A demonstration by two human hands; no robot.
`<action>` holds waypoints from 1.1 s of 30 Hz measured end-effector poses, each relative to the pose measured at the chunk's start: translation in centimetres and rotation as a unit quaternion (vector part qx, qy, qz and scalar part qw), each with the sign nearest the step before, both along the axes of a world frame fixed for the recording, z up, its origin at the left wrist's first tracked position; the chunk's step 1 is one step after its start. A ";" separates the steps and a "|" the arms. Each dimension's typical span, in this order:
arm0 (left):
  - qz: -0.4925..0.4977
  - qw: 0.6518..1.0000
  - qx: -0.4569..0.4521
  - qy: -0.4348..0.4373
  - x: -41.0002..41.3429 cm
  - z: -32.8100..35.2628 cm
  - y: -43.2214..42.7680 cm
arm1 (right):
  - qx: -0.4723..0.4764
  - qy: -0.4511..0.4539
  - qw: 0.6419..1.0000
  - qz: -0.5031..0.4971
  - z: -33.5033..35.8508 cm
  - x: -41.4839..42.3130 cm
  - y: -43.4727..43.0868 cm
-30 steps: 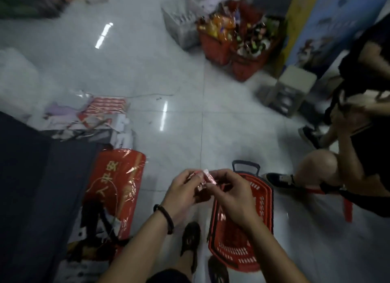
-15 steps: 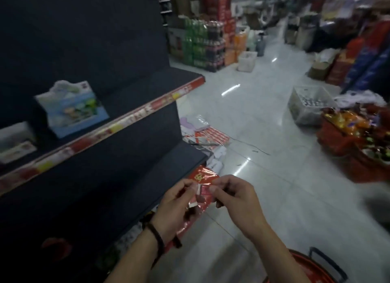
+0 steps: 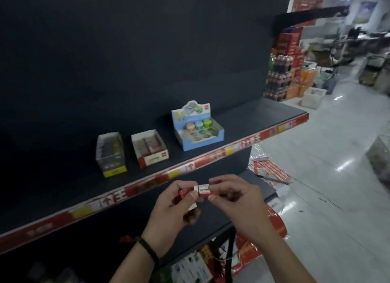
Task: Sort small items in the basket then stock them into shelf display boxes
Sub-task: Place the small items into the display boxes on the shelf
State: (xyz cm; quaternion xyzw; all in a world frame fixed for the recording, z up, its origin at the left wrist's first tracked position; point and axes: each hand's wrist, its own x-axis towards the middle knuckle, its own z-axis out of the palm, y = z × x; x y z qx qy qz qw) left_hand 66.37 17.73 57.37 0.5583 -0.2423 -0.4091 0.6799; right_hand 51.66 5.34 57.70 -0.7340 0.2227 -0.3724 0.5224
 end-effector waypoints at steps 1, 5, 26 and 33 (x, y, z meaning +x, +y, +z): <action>0.005 1.000 -0.007 -0.023 1.2 0.1 0.6 | -0.028 0.002 1.000 0.001 0.3 1.2 0.3; 0.021 0.990 -0.024 -0.136 6.0 0.4 2.6 | -0.175 0.027 0.984 0.034 1.3 6.2 0.5; 0.255 0.720 0.219 -0.607 18.9 -2.6 -0.4 | -0.388 0.332 0.844 0.162 6.9 28.2 -10.5; 0.256 0.709 0.226 -0.616 19.1 -2.9 -0.7 | -0.435 0.381 0.800 0.161 5.3 29.6 -11.0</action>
